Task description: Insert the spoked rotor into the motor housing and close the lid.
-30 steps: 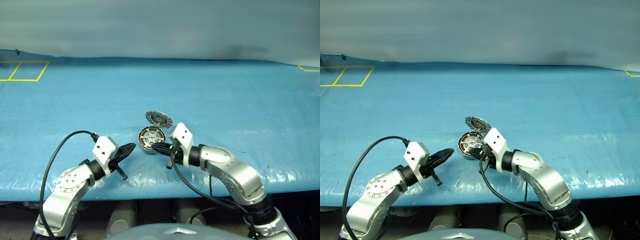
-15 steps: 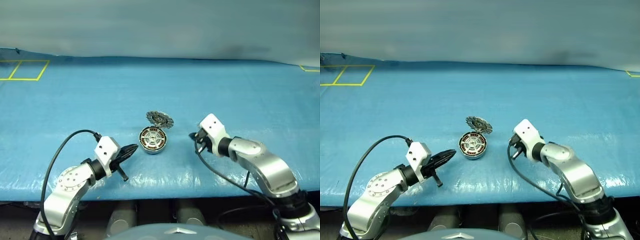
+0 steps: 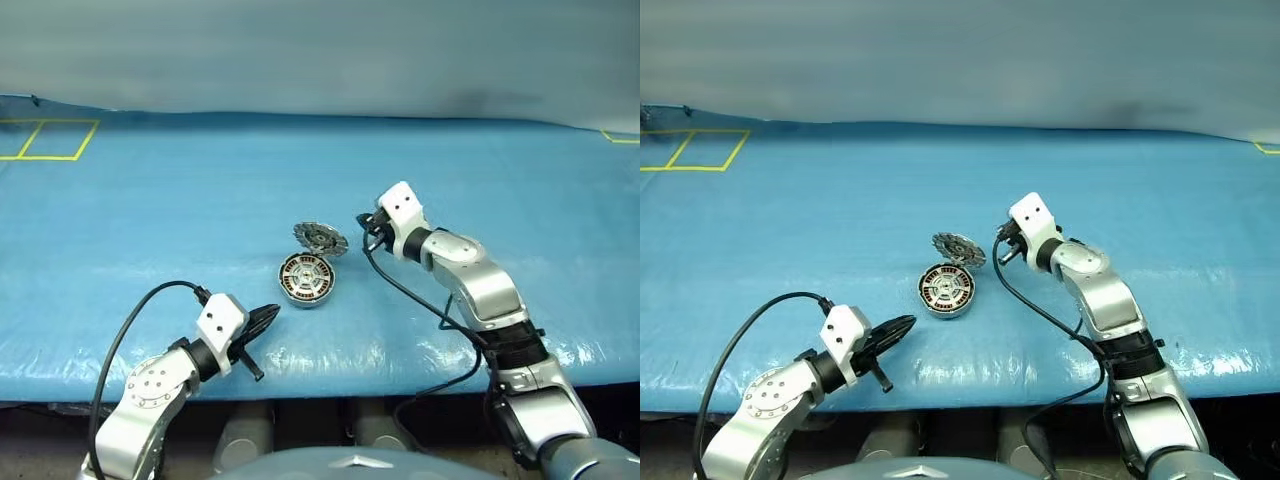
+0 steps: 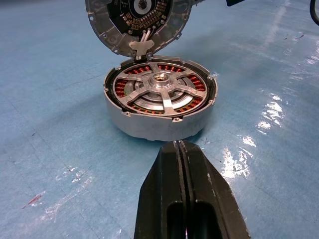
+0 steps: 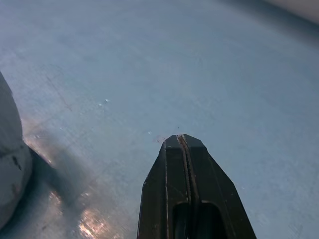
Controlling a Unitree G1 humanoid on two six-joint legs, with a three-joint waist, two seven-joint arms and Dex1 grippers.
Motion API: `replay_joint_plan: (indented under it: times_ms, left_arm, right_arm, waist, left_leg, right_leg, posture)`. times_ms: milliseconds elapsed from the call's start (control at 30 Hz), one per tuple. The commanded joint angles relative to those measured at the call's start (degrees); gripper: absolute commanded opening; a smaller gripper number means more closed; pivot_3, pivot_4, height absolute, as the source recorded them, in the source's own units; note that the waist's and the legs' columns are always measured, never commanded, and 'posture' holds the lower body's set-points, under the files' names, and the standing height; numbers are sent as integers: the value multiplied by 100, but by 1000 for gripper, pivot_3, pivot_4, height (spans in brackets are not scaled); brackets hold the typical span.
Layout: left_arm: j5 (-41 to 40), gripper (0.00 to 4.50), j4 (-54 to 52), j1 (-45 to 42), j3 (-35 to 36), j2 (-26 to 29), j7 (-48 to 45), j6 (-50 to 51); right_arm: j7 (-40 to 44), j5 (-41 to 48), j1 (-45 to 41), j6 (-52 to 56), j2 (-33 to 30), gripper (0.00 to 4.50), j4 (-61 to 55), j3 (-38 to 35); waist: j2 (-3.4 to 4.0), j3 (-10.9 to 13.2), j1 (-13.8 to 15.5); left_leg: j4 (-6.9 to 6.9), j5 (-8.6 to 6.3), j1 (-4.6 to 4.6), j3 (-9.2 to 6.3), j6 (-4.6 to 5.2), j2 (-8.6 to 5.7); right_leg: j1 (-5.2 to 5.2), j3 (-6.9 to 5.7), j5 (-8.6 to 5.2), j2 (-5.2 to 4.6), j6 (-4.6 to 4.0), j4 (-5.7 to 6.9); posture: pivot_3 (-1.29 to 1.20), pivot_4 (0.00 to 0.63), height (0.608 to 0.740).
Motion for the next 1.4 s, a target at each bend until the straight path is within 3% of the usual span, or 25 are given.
replay_joint_plan:
  times_ms: [33,333,667,1033,1400]
  left_arm:
    - [-18,51,-57,-7,-19,-58,10,-156]
    - [-28,51,45,-69,-28,-102,-28,-179]
    - [-95,51,180,-268,-102,-162,-110,-158]
    - [-129,51,377,-347,14,-190,-201,-329]
    - [-132,51,864,-184,145,-257,-247,-890]
  right_arm:
    - [589,211,-280,-326,67,0,295,-53]
    - [1817,647,-590,-95,209,0,766,41]
    - [2029,698,-388,-56,380,0,426,118]
    - [1909,925,-83,288,718,0,-436,246]
    - [1076,1102,593,611,931,0,-1155,-68]
  waist:
    - [0,0,-14]
    - [4,1,-35]
    - [5,0,-34]
    - [8,-1,-36]
    - [10,-3,-34]
  left_leg:
    - [1,0,0,0,0,0]
    - [3,0,2,-1,1,0]
    - [6,1,4,-1,0,0]
    - [6,1,8,-1,0,1]
    - [7,1,9,0,0,1]
  right_leg:
    - [1,0,0,0,0,0]
    - [2,0,4,2,0,3]
    - [4,1,7,2,2,6]
    - [6,3,9,3,5,9]
    - [6,4,9,2,3,9]
  posture:
    - [0,150,740]
    - [0,150,740]
    - [0,150,740]
    - [0,150,740]
    - [0,150,740]
